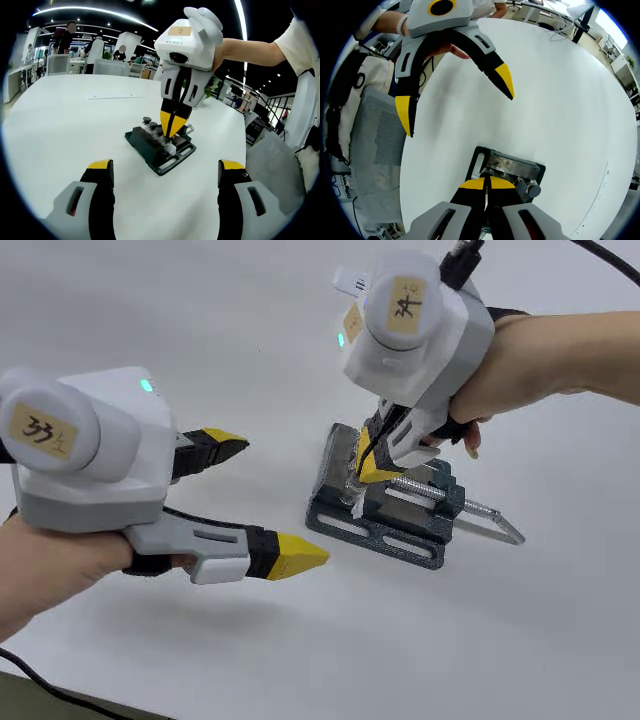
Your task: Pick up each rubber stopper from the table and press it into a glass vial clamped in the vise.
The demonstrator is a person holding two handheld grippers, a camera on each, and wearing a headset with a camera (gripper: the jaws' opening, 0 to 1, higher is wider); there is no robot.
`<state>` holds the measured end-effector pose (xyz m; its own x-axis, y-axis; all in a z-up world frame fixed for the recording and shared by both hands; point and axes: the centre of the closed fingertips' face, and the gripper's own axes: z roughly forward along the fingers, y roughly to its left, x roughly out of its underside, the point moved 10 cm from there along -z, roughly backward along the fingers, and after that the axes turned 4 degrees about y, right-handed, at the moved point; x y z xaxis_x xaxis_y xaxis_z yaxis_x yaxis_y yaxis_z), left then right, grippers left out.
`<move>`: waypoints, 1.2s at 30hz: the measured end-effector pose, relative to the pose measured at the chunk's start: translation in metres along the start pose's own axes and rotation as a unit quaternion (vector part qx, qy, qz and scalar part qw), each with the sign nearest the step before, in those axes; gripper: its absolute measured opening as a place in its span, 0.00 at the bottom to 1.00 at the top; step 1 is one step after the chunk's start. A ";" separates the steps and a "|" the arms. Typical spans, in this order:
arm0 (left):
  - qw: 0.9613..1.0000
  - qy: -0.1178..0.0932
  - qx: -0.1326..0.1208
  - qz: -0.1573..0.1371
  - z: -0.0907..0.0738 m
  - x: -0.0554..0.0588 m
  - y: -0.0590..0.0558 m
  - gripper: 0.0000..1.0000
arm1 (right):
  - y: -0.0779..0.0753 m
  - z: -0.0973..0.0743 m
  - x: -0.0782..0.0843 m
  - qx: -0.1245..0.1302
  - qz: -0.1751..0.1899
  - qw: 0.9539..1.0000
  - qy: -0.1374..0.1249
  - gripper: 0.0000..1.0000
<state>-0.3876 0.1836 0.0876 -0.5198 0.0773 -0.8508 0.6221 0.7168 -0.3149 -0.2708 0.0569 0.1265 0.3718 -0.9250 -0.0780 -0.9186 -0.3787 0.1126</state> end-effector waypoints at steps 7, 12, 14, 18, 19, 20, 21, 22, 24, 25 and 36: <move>1.000 0.000 -0.001 0.006 0.000 -0.004 -0.001 0.84 | 0.003 0.000 -0.002 0.006 -0.002 1.000 0.007 0.00; 1.000 0.000 0.002 0.014 0.000 -0.009 -0.004 0.84 | 0.002 -0.001 0.001 0.005 0.012 1.000 0.001 0.00; 1.000 -0.002 0.003 0.017 0.000 -0.014 -0.005 0.84 | 0.002 -0.001 0.001 0.007 0.016 1.000 0.002 0.00; 1.000 -0.005 0.004 0.025 -0.002 -0.022 -0.006 0.84 | 0.003 -0.001 0.001 0.007 0.023 1.000 0.004 0.00; 1.000 -0.006 0.003 0.030 -0.003 -0.025 -0.006 0.84 | 0.002 -0.001 0.000 0.008 0.023 1.000 0.006 0.00; 1.000 -0.007 0.002 0.031 -0.003 -0.026 -0.006 0.84 | 0.002 -0.001 0.000 0.008 0.025 1.000 0.008 0.00; 0.999 -0.007 0.002 0.031 -0.004 -0.027 -0.006 0.84 | 0.002 -0.001 0.000 0.008 0.029 1.000 0.009 0.00; 0.999 -0.008 0.002 0.032 -0.005 -0.028 -0.006 0.84 | 0.002 -0.001 -0.001 0.008 0.031 0.999 0.009 0.00; 0.999 -0.007 0.001 0.036 -0.006 -0.031 -0.007 0.84 | 0.002 -0.001 -0.001 0.011 0.030 0.999 0.011 0.00; 0.999 -0.007 0.001 0.038 -0.007 -0.032 -0.008 0.84 | 0.001 -0.001 -0.001 0.012 0.031 0.999 0.012 0.00; 0.999 -0.005 -0.005 0.042 -0.012 -0.033 -0.013 0.85 | 0.006 0.000 0.004 0.019 0.051 0.998 -0.020 0.00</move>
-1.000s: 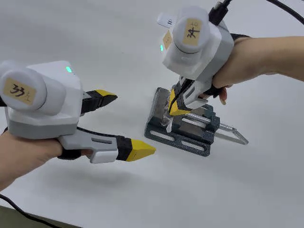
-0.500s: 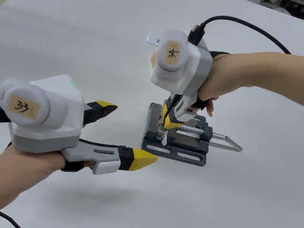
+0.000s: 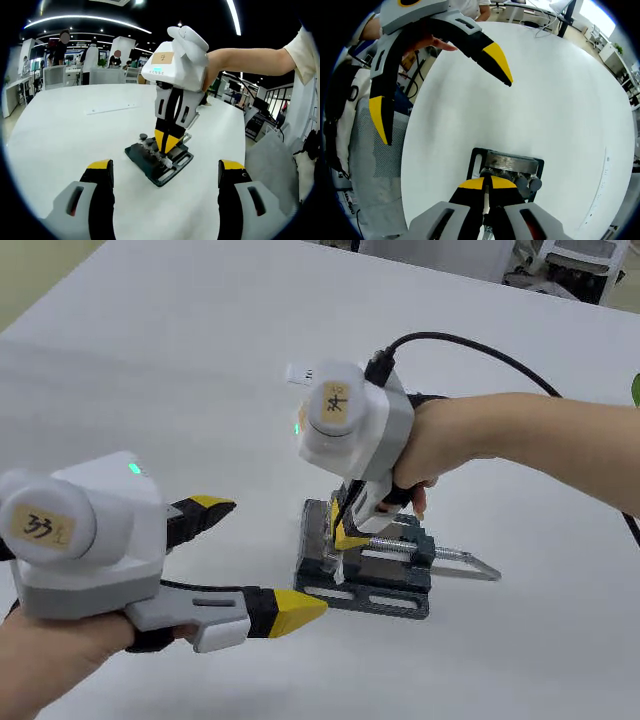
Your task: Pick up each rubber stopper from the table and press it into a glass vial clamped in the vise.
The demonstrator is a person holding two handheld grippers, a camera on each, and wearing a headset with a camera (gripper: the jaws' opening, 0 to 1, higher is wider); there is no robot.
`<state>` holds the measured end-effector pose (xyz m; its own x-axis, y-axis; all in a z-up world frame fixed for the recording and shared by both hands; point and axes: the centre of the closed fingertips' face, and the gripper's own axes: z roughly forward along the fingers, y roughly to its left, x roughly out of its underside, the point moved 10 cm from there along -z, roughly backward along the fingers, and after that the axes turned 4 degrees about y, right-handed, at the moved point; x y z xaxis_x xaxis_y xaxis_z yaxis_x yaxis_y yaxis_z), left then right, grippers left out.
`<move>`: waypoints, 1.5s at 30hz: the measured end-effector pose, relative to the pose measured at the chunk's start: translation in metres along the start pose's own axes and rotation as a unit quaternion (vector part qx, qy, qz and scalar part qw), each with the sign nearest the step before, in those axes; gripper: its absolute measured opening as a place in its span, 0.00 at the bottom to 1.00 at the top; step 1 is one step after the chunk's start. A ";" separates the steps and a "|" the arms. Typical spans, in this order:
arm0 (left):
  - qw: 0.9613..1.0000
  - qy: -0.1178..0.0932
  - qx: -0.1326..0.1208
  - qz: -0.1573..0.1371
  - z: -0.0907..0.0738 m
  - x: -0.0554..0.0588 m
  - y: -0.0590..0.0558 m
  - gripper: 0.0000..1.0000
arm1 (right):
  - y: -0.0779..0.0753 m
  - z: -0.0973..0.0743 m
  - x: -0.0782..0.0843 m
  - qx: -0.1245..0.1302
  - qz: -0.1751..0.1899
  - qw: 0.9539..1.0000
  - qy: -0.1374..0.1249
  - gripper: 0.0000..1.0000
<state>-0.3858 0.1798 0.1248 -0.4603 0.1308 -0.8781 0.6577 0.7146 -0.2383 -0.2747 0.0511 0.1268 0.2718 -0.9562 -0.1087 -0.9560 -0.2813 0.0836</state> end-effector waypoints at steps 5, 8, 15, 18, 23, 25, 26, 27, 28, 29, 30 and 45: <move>1.000 0.004 -0.004 0.002 -0.002 0.001 0.001 0.85 | 0.003 0.001 0.002 0.012 -0.003 1.000 -0.009 0.00; 1.000 0.007 -0.006 0.002 -0.003 0.003 0.001 0.85 | 0.002 0.002 0.004 0.018 -0.003 1.000 -0.013 0.00; 1.000 0.009 -0.006 0.005 -0.003 0.004 -0.001 0.85 | 0.003 0.003 0.007 0.024 0.005 0.999 -0.029 0.00; 1.000 0.009 -0.008 0.004 -0.003 0.004 0.000 0.85 | 0.002 0.004 0.009 0.028 0.001 0.999 -0.034 0.00; 1.000 0.010 -0.010 0.006 -0.004 0.003 0.002 0.85 | 0.000 0.004 0.013 0.029 0.017 0.998 -0.049 0.00; 1.000 0.010 -0.011 0.006 -0.005 0.003 0.003 0.85 | -0.001 0.003 0.016 0.038 0.021 0.997 -0.056 0.01; 1.000 0.010 -0.011 0.006 -0.005 0.003 0.003 0.85 | 0.000 0.003 0.017 0.036 0.021 0.997 -0.060 0.03; 1.000 0.011 -0.012 0.006 -0.005 0.004 0.003 0.85 | 0.001 0.001 0.018 0.039 0.026 0.996 -0.070 0.06; 1.000 0.011 -0.012 0.007 -0.005 0.004 0.003 0.85 | 0.002 -0.002 0.019 0.049 0.035 0.995 -0.083 0.08; 1.000 0.011 -0.012 0.007 -0.005 0.004 0.004 0.85 | 0.003 -0.004 0.021 0.054 0.036 0.994 -0.090 0.10; 1.000 0.012 -0.012 0.006 -0.005 0.005 0.004 0.85 | 0.006 -0.006 0.024 0.059 0.043 0.992 -0.100 0.11; 1.000 0.023 -0.009 0.016 -0.003 0.007 0.008 0.86 | 0.046 -0.010 0.080 0.125 0.155 0.955 -0.220 0.44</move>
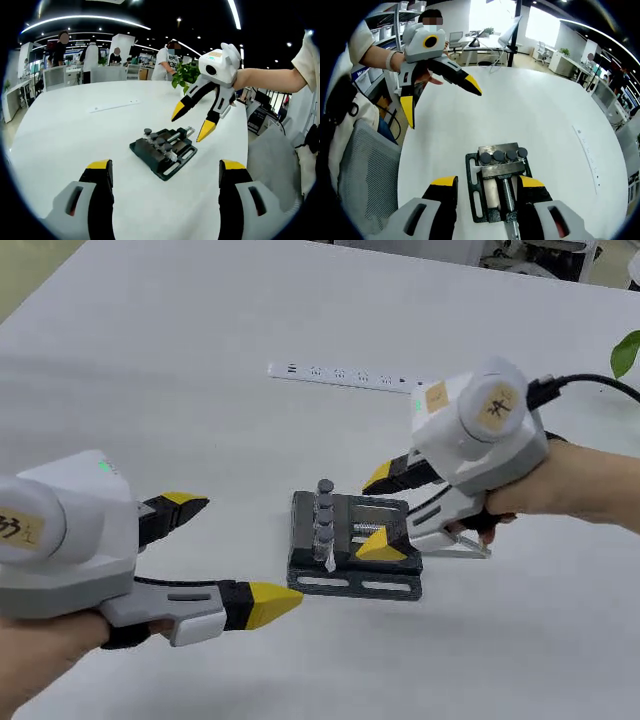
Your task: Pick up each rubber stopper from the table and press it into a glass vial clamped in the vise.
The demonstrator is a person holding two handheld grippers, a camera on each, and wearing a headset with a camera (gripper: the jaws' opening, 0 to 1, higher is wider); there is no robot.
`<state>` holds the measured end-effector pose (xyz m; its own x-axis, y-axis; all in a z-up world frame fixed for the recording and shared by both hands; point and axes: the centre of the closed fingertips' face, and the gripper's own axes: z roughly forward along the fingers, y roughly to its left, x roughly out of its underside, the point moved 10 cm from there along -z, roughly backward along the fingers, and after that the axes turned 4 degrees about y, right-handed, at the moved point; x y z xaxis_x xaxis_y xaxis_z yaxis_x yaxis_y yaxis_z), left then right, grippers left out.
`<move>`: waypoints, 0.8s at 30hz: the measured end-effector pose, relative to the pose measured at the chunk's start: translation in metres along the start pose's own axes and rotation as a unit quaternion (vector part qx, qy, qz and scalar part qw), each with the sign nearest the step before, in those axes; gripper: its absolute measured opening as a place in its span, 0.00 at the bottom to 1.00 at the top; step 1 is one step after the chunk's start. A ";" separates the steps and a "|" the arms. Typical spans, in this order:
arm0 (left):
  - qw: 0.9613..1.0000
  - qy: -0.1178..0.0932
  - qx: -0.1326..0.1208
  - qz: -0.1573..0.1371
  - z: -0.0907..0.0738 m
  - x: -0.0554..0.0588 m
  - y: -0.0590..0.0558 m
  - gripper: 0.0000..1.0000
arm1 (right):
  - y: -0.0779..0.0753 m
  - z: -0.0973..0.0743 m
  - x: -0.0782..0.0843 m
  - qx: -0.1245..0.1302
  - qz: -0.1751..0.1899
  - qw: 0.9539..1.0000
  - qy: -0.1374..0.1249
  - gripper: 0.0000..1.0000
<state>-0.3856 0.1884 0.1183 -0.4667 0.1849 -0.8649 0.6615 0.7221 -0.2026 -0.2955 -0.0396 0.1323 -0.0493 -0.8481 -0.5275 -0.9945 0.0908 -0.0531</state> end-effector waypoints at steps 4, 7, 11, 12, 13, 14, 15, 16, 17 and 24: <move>1.000 0.002 0.000 0.003 0.001 0.000 0.000 0.87 | 0.006 -0.006 0.016 0.015 0.026 0.999 -0.015 0.50; 1.000 0.003 -0.002 0.006 0.001 -0.001 0.001 0.89 | 0.014 -0.012 0.030 0.028 0.054 0.998 -0.032 0.53; 1.000 0.002 -0.005 0.010 0.000 -0.001 0.002 0.90 | 0.023 -0.017 0.045 0.038 0.082 0.995 -0.047 0.56; 1.000 0.002 -0.005 0.010 0.000 -0.001 0.002 0.90 | 0.024 -0.018 0.048 0.043 0.085 0.994 -0.051 0.57; 1.000 0.006 -0.006 0.010 0.000 -0.001 0.002 0.90 | 0.026 -0.019 0.053 0.049 0.092 0.993 -0.057 0.57; 1.000 0.007 -0.007 0.012 -0.001 -0.001 0.002 0.91 | 0.028 -0.020 0.056 0.049 0.096 0.992 -0.059 0.57; 1.000 0.007 -0.007 0.013 -0.001 -0.001 0.002 0.91 | 0.031 -0.022 0.059 0.053 0.109 0.991 -0.060 0.57; 1.000 0.007 -0.007 0.013 -0.001 -0.002 0.002 0.91 | 0.033 -0.023 0.062 0.058 0.114 0.990 -0.063 0.58; 1.000 0.008 -0.008 0.014 -0.002 -0.002 0.002 0.91 | 0.034 -0.024 0.064 0.059 0.114 0.990 -0.065 0.60; 1.000 0.014 -0.014 0.019 -0.003 -0.003 0.002 0.94 | 0.043 -0.035 0.084 0.082 0.154 0.982 -0.070 0.74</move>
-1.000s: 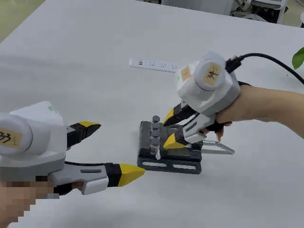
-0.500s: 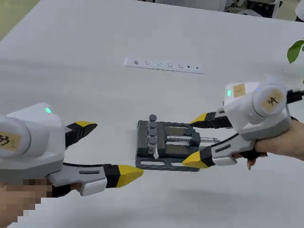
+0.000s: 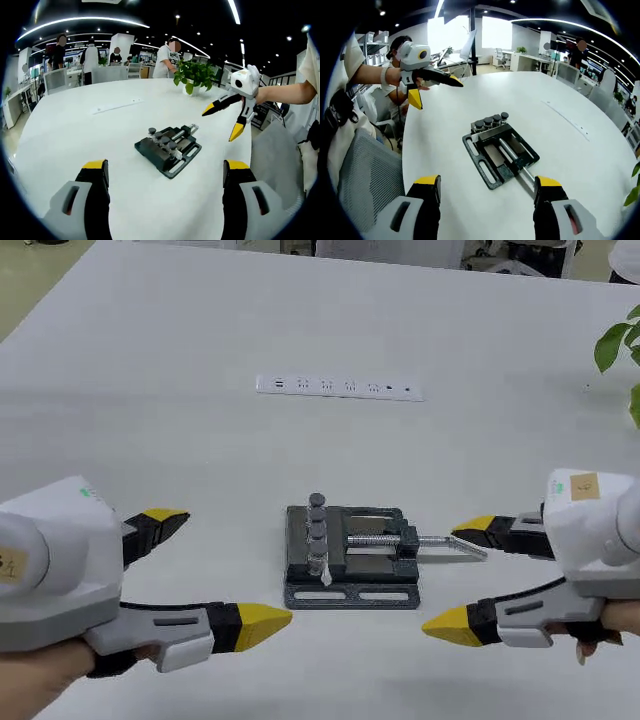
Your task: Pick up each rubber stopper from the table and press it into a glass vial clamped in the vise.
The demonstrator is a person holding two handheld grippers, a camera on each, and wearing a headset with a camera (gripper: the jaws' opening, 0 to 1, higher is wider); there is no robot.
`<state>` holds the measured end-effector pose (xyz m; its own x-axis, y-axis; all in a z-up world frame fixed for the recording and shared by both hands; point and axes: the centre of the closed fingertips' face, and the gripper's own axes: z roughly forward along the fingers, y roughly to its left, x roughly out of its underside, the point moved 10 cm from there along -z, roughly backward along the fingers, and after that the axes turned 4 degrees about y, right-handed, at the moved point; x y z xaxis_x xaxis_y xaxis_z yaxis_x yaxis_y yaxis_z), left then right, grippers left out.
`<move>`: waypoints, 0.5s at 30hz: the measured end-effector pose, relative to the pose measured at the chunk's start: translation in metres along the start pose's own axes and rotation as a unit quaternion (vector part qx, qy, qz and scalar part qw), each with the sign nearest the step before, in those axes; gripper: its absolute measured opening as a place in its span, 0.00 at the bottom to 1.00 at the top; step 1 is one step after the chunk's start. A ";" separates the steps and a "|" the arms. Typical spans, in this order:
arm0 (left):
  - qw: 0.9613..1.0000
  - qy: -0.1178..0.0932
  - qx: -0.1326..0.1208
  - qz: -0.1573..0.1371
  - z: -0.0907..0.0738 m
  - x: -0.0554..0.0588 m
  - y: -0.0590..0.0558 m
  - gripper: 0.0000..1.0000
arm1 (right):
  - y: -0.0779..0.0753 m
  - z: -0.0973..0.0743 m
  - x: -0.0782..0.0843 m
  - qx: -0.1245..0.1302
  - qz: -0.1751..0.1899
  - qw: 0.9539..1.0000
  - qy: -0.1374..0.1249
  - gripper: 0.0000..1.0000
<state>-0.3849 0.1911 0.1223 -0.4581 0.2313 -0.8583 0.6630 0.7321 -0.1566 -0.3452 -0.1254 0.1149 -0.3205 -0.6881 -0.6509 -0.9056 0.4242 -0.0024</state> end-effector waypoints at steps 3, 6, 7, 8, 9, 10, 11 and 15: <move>1.000 0.004 -0.002 0.002 0.000 0.001 -0.001 0.96 | 0.001 -0.004 0.005 0.009 0.014 1.000 -0.001 0.79; 1.000 0.008 -0.003 0.001 -0.001 0.002 -0.001 0.96 | 0.002 -0.007 0.010 0.016 0.023 1.000 -0.006 0.84; 1.000 0.009 -0.004 0.002 -0.001 0.002 -0.001 0.97 | 0.003 -0.007 0.011 0.017 0.023 1.000 -0.006 0.85; 1.000 0.010 -0.004 0.002 -0.002 0.003 -0.001 0.97 | 0.004 -0.007 0.011 0.017 0.025 1.000 -0.005 0.85; 1.000 0.011 -0.004 0.003 -0.002 0.003 -0.001 0.97 | 0.005 -0.007 0.012 0.020 0.032 0.999 -0.005 0.86; 1.000 0.012 -0.004 0.003 -0.002 0.003 -0.001 0.97 | 0.006 -0.008 0.013 0.022 0.034 0.999 -0.006 0.88; 1.000 0.012 -0.004 0.004 -0.003 0.003 -0.001 0.98 | 0.007 -0.008 0.013 0.025 0.036 0.999 -0.010 0.90; 1.000 0.015 -0.003 0.005 -0.003 0.004 0.000 0.98 | 0.007 -0.009 0.014 0.027 0.043 0.999 -0.014 0.95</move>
<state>-0.3884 0.1935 0.1200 -0.4690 0.2576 -0.8448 0.6638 0.7337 -0.1448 -0.3588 -0.1375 0.1129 -0.3882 -0.6311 -0.6715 -0.8584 0.5128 0.0144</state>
